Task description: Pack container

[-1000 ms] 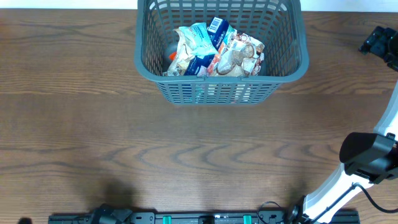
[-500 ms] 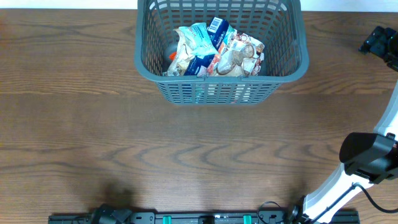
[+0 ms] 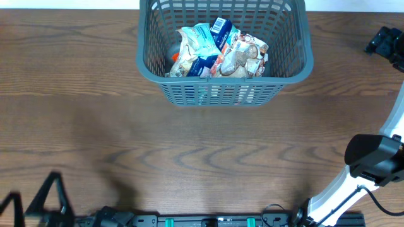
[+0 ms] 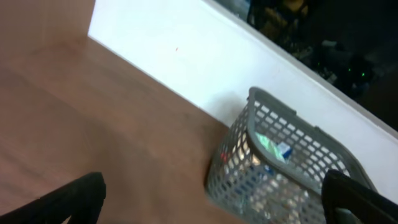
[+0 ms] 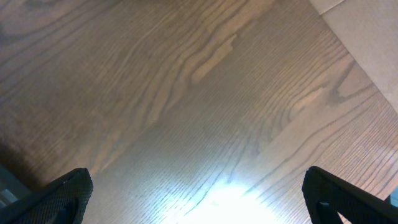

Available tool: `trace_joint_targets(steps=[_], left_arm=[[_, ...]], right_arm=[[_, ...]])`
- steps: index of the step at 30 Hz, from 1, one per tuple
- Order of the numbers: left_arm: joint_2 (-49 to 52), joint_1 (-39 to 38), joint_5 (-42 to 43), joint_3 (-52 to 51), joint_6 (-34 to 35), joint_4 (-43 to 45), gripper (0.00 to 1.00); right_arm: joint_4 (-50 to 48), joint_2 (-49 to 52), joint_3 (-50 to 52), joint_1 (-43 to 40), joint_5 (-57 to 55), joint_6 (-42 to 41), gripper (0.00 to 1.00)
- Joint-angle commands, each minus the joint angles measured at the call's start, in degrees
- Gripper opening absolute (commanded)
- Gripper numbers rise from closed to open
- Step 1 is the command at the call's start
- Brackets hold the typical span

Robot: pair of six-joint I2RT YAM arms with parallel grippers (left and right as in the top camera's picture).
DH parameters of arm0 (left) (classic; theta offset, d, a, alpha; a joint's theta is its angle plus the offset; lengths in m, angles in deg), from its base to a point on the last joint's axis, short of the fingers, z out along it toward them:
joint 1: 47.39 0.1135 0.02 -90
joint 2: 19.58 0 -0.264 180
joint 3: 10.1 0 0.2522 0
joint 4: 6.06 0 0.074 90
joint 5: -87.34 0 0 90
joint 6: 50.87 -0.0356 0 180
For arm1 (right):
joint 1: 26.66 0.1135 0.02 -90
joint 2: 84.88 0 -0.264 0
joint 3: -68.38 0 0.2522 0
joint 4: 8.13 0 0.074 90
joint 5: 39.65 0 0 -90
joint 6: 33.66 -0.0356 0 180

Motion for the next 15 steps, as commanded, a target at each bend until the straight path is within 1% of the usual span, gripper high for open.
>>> trace_joint_targets(steps=[1, 4, 10, 13, 15], left_arm=[[0.13, 2.16, 0.04, -6.93, -9.25, 7.56, 0.99], [0.11, 5.27, 4.48, -12.52, -15.28, 14.95, 0.99], [-2.99, 13.97, 17.16, -25.7, -26.16, 26.95, 0.99], [-7.69, 16.48, 21.05, -34.36, -28.89, 33.24, 0.99], [-10.75, 17.42, 21.86, -39.47, -28.89, 36.61, 0.99]], right_arm=[[0.04, -0.31, 0.2, -0.2, -0.83, -0.59, 0.99], [0.04, -0.31, 0.2, -0.2, -0.83, -0.59, 0.99], [0.04, -0.31, 0.2, -0.2, -0.83, -0.61, 0.99], [0.04, -0.31, 0.2, -0.2, -0.83, -0.59, 0.99], [0.04, -0.31, 0.2, -0.2, -0.83, -0.59, 0.99]])
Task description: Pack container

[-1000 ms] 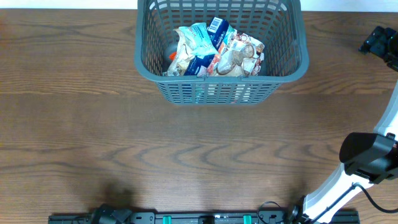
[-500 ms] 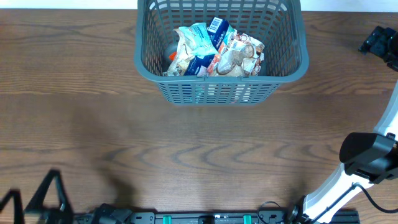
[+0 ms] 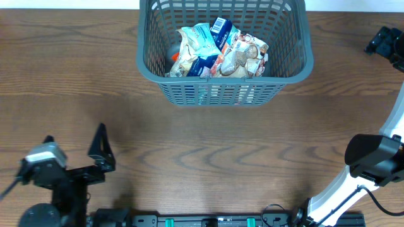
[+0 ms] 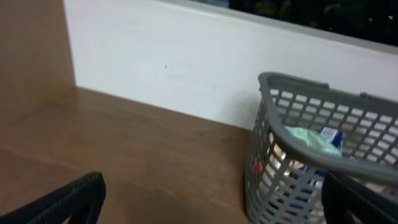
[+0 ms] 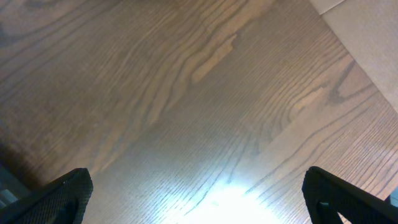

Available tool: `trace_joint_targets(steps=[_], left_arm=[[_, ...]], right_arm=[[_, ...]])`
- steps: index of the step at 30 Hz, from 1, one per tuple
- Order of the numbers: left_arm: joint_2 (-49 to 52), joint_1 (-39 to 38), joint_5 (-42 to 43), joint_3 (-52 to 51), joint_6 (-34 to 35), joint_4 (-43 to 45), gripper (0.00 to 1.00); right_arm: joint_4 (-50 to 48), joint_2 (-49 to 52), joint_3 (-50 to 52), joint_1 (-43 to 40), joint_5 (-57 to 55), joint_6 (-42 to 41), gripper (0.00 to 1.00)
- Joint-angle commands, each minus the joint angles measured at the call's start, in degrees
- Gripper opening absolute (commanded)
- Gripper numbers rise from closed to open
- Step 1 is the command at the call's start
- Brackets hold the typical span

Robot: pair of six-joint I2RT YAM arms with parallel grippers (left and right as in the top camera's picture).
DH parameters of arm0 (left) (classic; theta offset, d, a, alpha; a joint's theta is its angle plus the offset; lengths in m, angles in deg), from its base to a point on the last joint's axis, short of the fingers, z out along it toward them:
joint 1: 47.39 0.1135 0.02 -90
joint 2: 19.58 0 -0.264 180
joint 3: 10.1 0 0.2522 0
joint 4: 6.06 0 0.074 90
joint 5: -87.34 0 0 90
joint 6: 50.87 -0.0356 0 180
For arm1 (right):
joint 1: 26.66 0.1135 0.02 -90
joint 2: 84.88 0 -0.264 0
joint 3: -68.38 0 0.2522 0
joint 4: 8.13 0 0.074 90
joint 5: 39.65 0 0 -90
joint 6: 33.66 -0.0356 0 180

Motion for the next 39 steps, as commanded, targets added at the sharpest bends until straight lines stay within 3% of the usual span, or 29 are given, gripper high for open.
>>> trace_joint_targets(steps=[1, 14, 39], left_arm=[[-5.68, 1.84, 5.46, -7.98, -4.76, 4.57, 0.99], [-13.18, 4.26, 5.46, -33.03, -8.41, 33.42, 0.99], [-13.42, 4.31, 7.67, -45.79, -9.88, 33.4, 0.99]], right_arm=[[0.04, -0.31, 0.2, -0.2, -0.81, -0.59, 0.99], [0.04, -0.31, 0.2, -0.2, -0.81, -0.59, 0.99], [0.04, -0.31, 0.2, -0.2, -0.81, -0.59, 0.99]])
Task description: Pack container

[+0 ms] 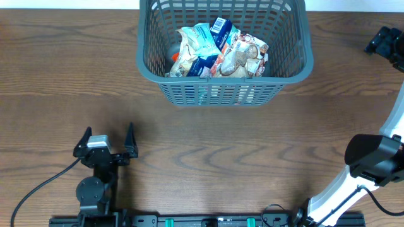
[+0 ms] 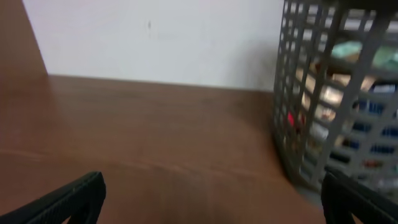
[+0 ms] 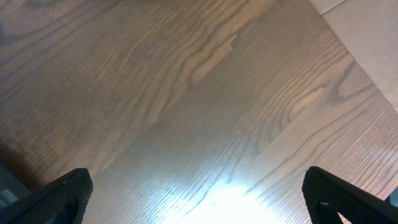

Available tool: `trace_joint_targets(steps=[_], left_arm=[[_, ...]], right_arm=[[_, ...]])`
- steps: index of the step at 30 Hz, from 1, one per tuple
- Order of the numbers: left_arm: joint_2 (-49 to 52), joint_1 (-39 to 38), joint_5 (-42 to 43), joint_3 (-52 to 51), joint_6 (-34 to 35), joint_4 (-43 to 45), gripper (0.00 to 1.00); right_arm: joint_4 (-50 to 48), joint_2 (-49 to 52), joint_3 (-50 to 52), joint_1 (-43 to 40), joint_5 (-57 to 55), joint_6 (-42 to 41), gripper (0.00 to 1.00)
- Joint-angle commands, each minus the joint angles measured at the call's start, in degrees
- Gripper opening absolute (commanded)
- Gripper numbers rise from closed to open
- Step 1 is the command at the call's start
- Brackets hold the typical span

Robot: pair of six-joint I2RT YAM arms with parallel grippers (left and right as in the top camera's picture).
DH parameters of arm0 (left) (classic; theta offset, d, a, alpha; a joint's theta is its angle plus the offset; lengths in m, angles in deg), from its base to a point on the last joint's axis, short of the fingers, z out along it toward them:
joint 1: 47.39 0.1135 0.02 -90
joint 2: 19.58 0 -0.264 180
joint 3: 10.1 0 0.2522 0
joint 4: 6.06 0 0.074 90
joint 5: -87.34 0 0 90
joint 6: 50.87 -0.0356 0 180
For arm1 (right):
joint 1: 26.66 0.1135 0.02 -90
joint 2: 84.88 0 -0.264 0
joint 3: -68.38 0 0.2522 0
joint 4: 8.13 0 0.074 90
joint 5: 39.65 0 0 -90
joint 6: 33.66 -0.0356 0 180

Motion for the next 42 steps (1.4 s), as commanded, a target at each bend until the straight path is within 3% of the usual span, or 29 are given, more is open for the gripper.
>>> trace_joint_targets(steps=[1, 4, 42], left_arm=[[-0.59, 0.28, 1.75, -0.22, -2.01, -0.98, 0.98], [-0.59, 0.28, 1.77, -0.22, -2.4, -4.37, 0.99], [-0.57, 0.28, 1.7, -0.22, -0.46, -4.26, 0.99]], right_arm=[[0.07, -0.31, 0.2, -0.17, -0.83, -0.59, 0.99], [0.07, -0.31, 0.2, -0.17, -0.83, -0.59, 0.99], [0.09, -0.31, 0.2, -0.17, -0.83, -0.59, 0.99]])
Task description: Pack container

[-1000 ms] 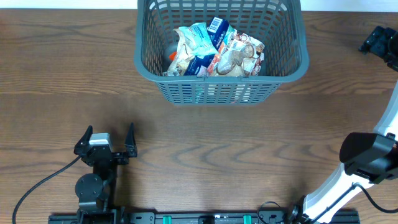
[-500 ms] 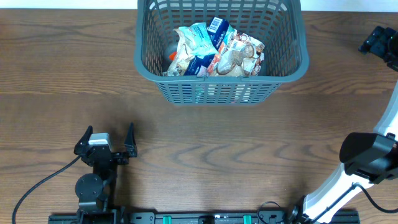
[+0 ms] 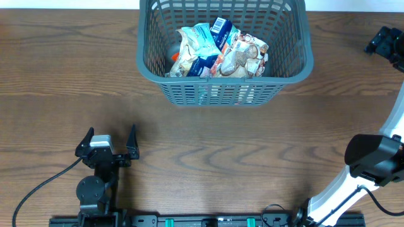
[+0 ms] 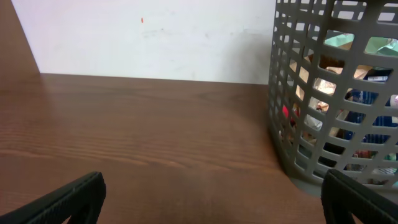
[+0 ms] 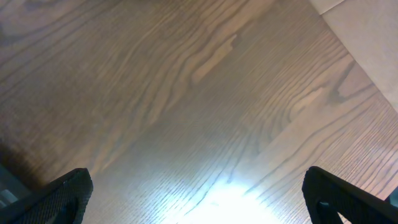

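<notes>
A grey plastic basket (image 3: 225, 88) stands at the table's far middle, holding several snack packets (image 3: 218, 52). The left wrist view shows its mesh wall (image 4: 329, 99) at the right with packets behind it. My left gripper (image 3: 107, 144) rests low near the front left of the table, open and empty, pointing toward the basket. Its fingertips (image 4: 68, 199) show wide apart. My right gripper (image 3: 386, 43) hangs at the far right edge, above the table; its fingertips (image 5: 59, 196) stand wide apart, nothing between them.
A white wall (image 4: 149, 37) runs along the table's far edge. A black cable (image 3: 38, 189) trails from the left arm's base at the front. The right arm's white link (image 3: 353, 183) crosses the front right corner.
The left gripper has barely shifted; its view of the basket is now sharp and steady. The right gripper has not moved.
The left gripper was at the front left corner, partly out of the overhead view. It then stood further in, turned sideways. Later it lay at the front left facing the basket, where it stays. The right gripper and the basket's contents stayed unchanged throughout.
</notes>
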Available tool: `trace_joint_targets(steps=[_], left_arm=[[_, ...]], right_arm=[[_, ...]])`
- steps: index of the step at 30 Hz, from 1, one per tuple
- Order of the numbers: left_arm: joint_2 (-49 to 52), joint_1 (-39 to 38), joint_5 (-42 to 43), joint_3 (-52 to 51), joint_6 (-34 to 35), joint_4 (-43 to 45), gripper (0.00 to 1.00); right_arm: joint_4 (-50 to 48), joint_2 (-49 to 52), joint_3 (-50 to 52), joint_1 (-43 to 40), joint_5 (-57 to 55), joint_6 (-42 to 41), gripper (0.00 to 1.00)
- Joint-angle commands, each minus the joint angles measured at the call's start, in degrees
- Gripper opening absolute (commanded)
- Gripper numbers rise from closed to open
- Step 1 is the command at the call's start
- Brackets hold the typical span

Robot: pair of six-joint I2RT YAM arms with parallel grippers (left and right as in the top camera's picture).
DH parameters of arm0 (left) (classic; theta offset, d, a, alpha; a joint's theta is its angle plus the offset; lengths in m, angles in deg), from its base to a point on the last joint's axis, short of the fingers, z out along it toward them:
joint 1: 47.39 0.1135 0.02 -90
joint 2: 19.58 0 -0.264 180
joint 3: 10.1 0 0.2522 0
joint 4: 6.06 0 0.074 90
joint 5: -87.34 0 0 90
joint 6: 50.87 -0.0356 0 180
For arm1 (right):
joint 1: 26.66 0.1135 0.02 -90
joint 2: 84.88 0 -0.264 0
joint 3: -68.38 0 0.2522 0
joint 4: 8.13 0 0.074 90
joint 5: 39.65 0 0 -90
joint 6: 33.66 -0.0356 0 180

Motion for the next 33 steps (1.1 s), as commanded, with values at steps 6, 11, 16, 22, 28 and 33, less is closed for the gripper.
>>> trace_joint_targets(steps=[6, 11, 16, 22, 28, 33], left_arm=[[-0.46, 0.28, 0.42, -0.63, 0.26, -2.54, 0.99], [-0.46, 0.28, 0.42, -0.63, 0.26, -2.54, 0.99], [-0.46, 0.28, 0.42, -0.63, 0.28, -2.54, 0.99], [-0.46, 0.28, 0.42, -0.63, 0.28, -2.54, 0.99], [-0.46, 0.28, 0.42, -0.63, 0.26, -2.54, 0.99], [-0.46, 0.28, 0.42, -0.63, 0.28, -2.54, 0.99]], right_arm=[[0.04, -0.31, 0.2, -0.17, -0.83, -0.59, 0.99], [0.04, -0.31, 0.2, -0.15, -0.83, -0.59, 0.99], [-0.11, -1.9, 0.2, -0.13, -0.83, -0.59, 0.99], [-5.64, -9.05, 0.44, 0.9, 1.86, -1.44, 0.99], [-23.82, -22.84, 12.37, 6.05, 1.95, -1.14, 0.99], [-46.6, -37.68, 34.4, 11.47, 1.97, -1.2, 0.99]])
